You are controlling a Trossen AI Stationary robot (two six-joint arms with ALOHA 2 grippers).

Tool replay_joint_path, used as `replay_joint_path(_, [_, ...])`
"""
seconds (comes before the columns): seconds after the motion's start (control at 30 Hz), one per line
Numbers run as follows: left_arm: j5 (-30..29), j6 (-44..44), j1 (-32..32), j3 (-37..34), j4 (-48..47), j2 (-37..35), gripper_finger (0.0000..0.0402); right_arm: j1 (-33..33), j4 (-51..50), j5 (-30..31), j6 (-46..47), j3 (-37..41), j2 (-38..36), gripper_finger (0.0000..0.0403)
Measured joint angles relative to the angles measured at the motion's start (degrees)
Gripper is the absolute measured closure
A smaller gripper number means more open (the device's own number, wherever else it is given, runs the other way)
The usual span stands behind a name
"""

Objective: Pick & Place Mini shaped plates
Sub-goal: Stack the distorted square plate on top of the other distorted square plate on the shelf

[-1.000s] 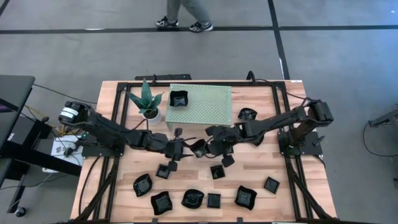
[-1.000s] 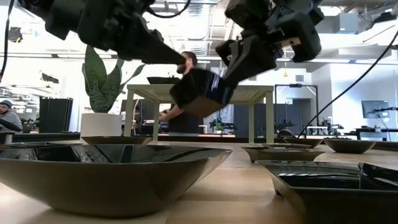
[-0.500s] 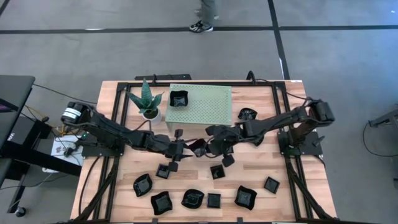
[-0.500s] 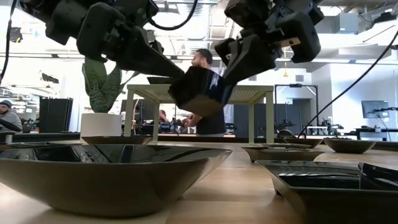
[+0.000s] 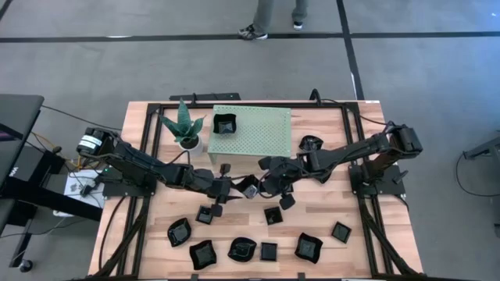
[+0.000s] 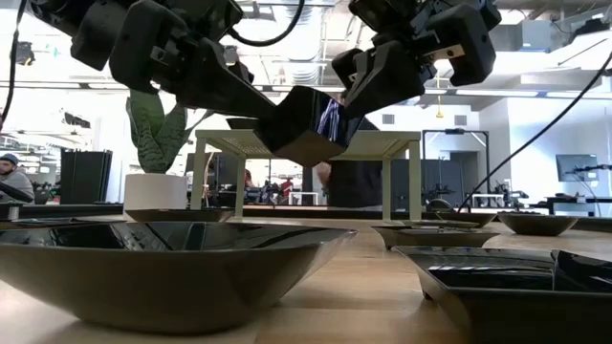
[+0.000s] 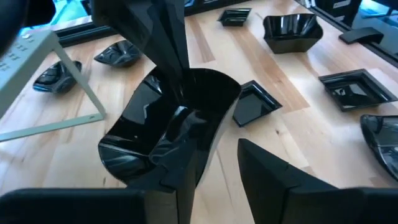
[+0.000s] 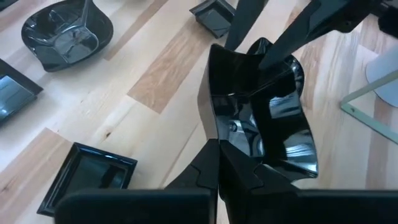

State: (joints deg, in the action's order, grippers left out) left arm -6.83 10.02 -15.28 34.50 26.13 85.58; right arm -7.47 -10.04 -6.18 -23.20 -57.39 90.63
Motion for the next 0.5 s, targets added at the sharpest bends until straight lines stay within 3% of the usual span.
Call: replay_joint_path(0.5, [1.2,0.0,0.4,0.0,0.0,0.0,0.0375,0.0,3.5,0.0,-2.3,0.0,0.0,0.0401])
